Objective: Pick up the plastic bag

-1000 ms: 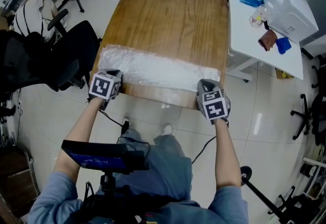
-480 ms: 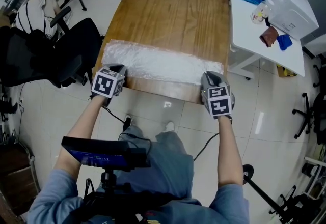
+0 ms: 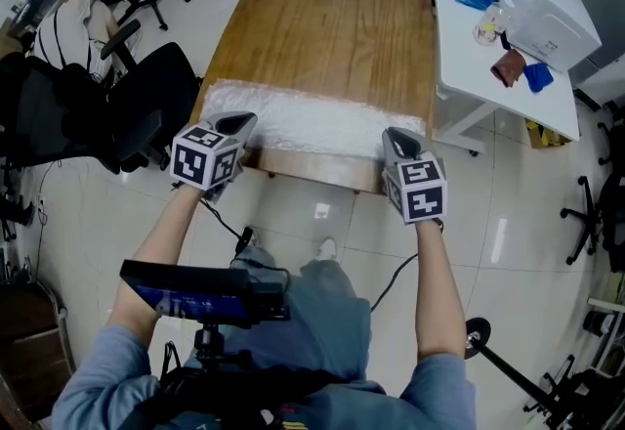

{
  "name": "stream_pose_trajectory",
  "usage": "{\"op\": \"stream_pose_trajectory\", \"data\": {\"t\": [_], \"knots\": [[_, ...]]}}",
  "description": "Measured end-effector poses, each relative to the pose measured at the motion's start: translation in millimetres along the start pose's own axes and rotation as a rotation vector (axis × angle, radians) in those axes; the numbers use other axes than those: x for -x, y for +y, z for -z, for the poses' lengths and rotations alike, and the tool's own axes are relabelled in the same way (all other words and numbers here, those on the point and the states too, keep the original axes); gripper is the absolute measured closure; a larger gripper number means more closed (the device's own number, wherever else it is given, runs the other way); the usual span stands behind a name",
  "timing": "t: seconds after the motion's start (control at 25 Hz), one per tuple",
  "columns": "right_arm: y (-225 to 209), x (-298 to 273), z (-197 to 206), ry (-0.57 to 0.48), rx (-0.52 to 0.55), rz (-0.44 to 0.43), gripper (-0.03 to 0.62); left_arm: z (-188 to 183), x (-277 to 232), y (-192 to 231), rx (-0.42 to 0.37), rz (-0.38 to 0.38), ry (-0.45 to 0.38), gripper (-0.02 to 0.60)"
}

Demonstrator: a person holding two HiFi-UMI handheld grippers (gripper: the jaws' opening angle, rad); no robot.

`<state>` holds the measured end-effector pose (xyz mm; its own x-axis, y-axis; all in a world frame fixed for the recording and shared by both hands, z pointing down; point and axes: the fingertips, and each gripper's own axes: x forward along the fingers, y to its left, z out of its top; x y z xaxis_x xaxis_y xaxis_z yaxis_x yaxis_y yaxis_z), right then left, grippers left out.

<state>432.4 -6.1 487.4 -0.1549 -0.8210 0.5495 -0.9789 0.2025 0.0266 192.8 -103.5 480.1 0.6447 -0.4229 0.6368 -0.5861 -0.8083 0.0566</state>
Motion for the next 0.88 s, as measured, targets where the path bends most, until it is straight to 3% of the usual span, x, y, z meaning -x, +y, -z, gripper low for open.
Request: {"op": "stream_pose_trajectory", "data": {"t": [0.2,0.4,0.68,0.88], "knots": [[18.2,22.5,-53.2,-0.147,-0.033,-0.053,0.594,-65.4,35.4,-21.6,0.056,0.069,-0.226,0.571],[41.1,51.8,-103.5,-0.290,-0.024,-0.117,0.594,-114.1,69.5,-46.3,0.018,0.110,-0.401,0.572],[77.2,98.2,-158.2,-0.476,-0.011,-0.214,0.594,-151.0,114.8,-72.7,-0.012,0.161,-0.600,0.572],[93.8,117.5,-181.6,-0.559,-0.004,-0.238,0.594,-169.1,134.5,-87.5,-0.019,0.155,-0.686,0.572]]}}
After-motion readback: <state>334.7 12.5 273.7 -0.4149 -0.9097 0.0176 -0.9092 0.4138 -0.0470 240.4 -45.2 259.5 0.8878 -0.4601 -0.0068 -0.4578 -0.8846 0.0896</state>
